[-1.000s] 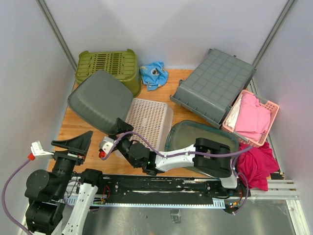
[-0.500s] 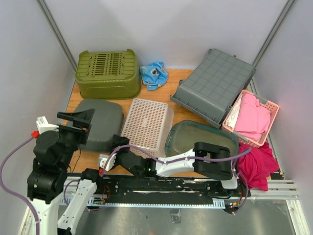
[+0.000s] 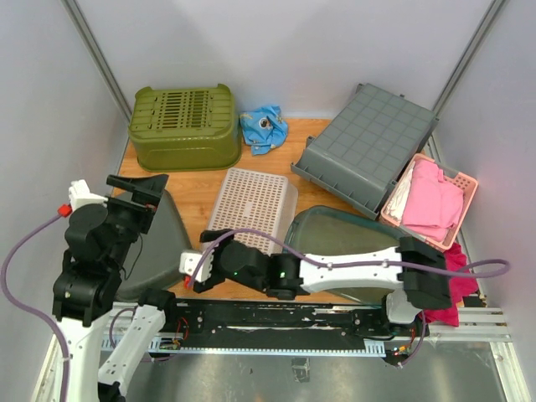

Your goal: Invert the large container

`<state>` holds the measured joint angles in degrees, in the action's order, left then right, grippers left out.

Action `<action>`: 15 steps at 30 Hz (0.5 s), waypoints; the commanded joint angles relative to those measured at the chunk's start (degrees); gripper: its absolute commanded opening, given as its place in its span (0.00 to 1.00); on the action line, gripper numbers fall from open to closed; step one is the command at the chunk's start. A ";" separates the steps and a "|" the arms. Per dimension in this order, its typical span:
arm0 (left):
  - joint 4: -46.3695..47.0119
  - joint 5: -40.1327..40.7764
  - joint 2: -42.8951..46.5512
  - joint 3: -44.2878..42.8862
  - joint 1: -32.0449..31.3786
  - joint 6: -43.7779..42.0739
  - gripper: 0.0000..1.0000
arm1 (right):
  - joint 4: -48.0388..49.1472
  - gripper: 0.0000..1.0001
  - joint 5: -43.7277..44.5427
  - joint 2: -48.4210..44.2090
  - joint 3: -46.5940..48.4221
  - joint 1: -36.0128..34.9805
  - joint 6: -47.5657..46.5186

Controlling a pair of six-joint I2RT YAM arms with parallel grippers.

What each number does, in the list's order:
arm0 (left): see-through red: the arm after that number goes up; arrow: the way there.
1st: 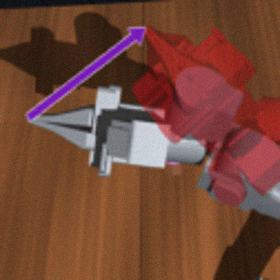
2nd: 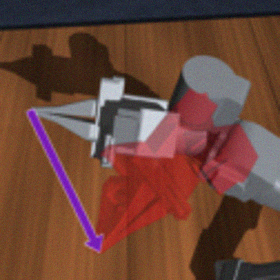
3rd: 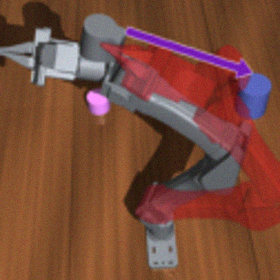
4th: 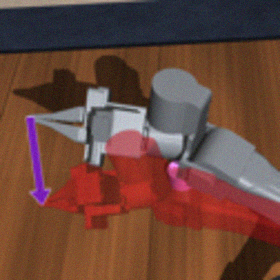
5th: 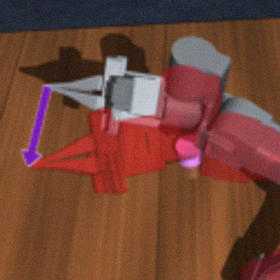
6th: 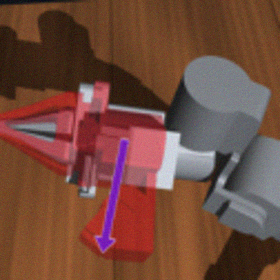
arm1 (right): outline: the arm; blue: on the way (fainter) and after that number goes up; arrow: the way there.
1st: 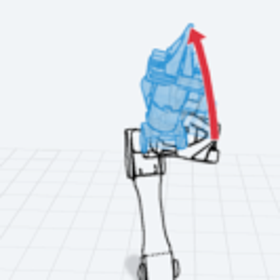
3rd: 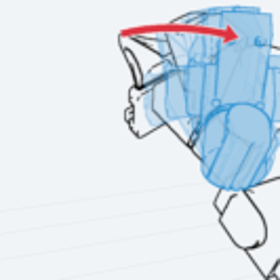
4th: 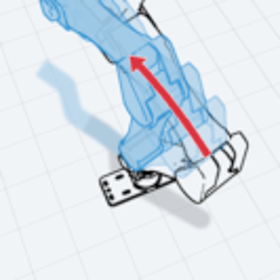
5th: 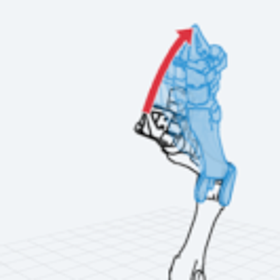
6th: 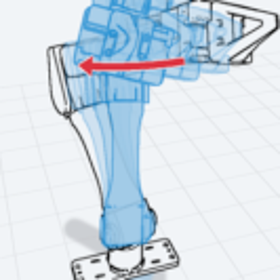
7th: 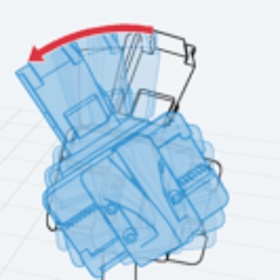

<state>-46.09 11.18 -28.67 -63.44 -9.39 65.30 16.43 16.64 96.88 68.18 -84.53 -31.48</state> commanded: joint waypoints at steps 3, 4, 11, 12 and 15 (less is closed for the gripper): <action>3.80 -5.77 -9.66 -2.04 0.34 -11.57 0.99 | -14.56 0.82 2.55 -11.30 -1.60 6.39 12.66; 3.97 -6.45 -11.04 -2.14 0.34 -13.05 0.99 | -17.43 0.82 3.00 -12.89 -1.49 8.03 15.23; 6.12 -5.52 -17.29 -2.64 0.34 -22.63 0.99 | -37.13 0.81 -1.07 -23.84 -0.93 24.63 33.67; 7.49 -4.67 -17.75 -1.84 0.27 -24.63 0.99 | -38.86 0.80 -0.05 -24.77 -1.16 26.56 34.15; 10.55 -2.79 -20.18 -0.01 0.34 -31.11 0.99 | -45.08 0.81 5.64 -26.04 -0.27 30.67 33.91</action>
<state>-41.58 6.02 -47.11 -64.25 -9.39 44.66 -15.59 18.13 72.71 67.68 -57.89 -3.49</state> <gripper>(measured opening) 0.991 0.806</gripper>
